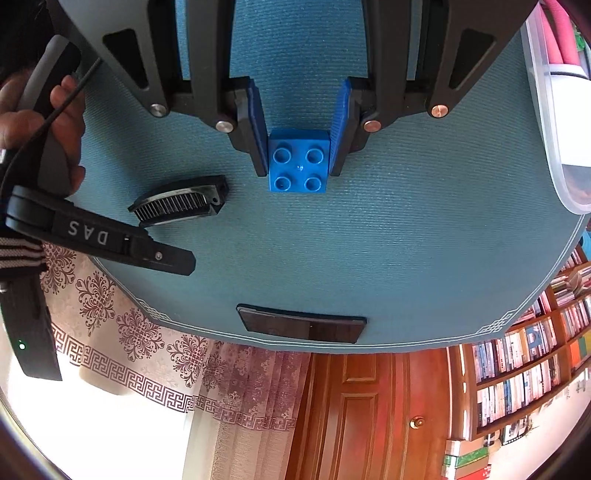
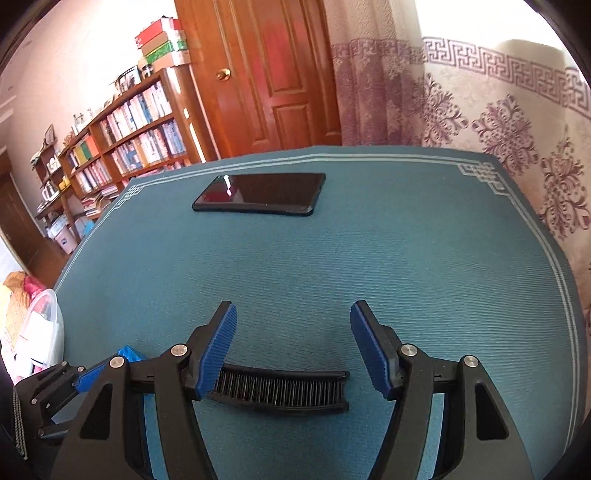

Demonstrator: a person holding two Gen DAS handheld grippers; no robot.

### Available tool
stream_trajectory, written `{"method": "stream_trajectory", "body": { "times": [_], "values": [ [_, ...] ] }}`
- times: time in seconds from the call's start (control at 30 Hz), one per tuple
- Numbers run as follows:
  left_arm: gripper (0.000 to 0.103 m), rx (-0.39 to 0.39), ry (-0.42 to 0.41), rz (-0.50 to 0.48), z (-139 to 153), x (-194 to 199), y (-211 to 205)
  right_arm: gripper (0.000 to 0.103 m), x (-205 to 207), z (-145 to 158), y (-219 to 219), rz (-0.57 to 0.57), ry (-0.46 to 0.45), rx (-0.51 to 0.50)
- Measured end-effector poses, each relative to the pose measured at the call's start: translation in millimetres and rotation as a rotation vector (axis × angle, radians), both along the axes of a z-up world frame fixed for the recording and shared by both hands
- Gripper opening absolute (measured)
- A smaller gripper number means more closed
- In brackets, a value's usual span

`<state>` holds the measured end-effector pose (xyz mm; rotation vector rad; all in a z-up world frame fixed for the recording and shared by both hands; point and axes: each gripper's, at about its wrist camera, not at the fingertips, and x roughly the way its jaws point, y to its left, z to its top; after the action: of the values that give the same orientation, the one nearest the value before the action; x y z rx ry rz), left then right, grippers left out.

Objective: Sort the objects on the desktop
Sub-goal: 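Grasp the blue Lego brick with the left gripper, then grasp the black comb with the right gripper and lift it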

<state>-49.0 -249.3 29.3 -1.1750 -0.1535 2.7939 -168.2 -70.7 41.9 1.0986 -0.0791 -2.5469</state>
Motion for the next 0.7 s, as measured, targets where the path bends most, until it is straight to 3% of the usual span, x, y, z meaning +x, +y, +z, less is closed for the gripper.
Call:
{"method": "stream_trajectory", "body": {
  "times": [0.13,0.5,0.7],
  "values": [
    [0.035,-0.003,0.006,0.005,1.2,0.7,-0.9,0.068,-0.2,-9.4,1.9,0.047,-0.036,-0.019],
    [0.035,-0.006,0.021,0.023,5.7,2.7,-7.3,0.068,53.6,-19.3,-3.8,0.154,-0.058,0.042],
    [0.035,-0.005,0.026,0.028,7.2,3.5,-9.4,0.068,82.8,-24.0,-19.9,0.173,-0.026,0.147]
  ]
}}
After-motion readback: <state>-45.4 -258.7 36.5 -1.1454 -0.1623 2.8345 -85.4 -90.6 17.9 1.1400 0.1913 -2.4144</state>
